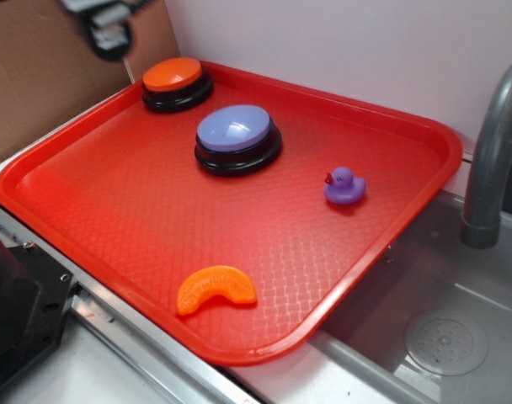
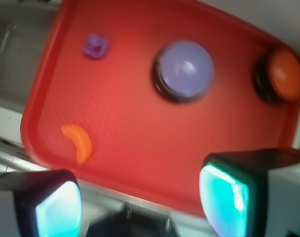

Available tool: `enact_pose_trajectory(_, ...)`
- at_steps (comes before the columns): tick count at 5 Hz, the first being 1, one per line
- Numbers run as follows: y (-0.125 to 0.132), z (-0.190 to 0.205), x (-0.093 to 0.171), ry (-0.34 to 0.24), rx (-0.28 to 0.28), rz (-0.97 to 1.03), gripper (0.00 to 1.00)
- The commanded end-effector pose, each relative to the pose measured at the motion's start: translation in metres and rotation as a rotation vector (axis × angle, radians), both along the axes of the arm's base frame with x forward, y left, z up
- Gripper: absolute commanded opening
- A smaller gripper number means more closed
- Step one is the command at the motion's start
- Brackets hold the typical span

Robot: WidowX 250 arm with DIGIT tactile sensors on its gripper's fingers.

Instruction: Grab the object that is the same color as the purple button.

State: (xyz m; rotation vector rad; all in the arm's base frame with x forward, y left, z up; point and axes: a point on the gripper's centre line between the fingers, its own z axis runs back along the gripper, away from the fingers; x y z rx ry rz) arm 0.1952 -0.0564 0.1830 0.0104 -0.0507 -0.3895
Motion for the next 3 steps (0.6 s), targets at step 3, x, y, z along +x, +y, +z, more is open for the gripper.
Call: enact_pose_trajectory(3, -0.090, -0.102, 0.096, -0.124, -0.113, -0.565, 1.00)
